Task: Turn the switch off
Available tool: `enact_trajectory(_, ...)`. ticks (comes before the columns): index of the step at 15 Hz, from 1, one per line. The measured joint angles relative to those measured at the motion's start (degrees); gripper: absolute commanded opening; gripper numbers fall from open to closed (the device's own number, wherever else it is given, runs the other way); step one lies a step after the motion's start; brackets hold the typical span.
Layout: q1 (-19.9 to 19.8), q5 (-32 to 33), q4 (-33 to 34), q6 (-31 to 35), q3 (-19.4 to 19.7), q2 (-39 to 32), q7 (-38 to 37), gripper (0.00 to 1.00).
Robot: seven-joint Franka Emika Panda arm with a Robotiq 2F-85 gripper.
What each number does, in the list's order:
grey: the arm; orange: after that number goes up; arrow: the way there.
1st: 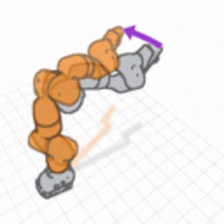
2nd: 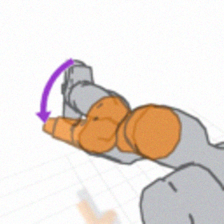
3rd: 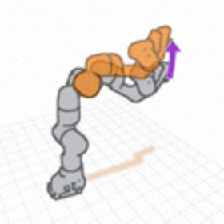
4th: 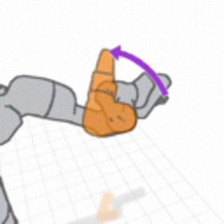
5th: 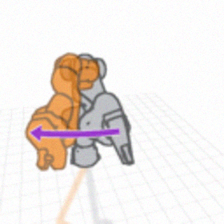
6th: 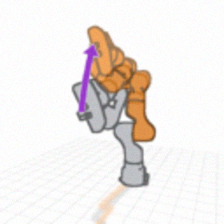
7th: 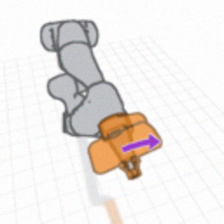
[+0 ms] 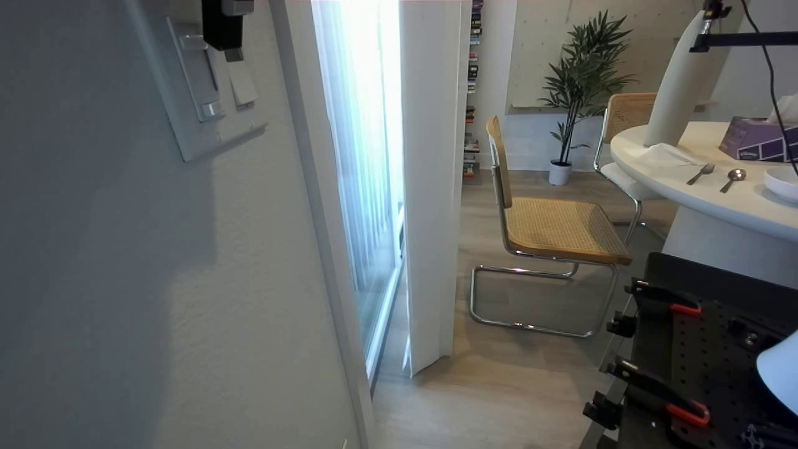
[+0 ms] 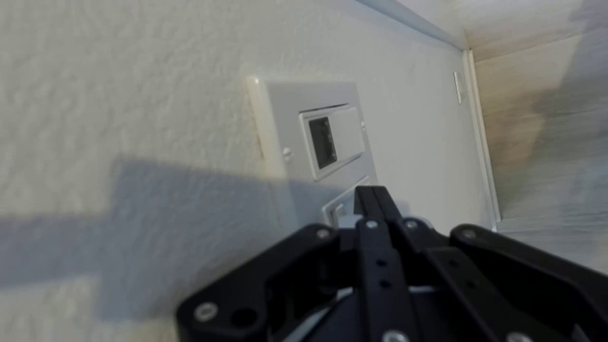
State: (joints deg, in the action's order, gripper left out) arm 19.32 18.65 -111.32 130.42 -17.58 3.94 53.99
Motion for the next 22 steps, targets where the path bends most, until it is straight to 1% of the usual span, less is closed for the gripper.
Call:
enact_trajectory(6,0.16,-0.15,-0.14,-0.04,-0.01,1.37,0.05,0.00)
enact_trajectory(12,0.41,-2.00,-0.29,0.13,-0.01,1.40,2.03,0.00)
enact_trajectory(22,0.40,-1.62,-0.45,2.83,-0.01,0.42,2.03,0.00)
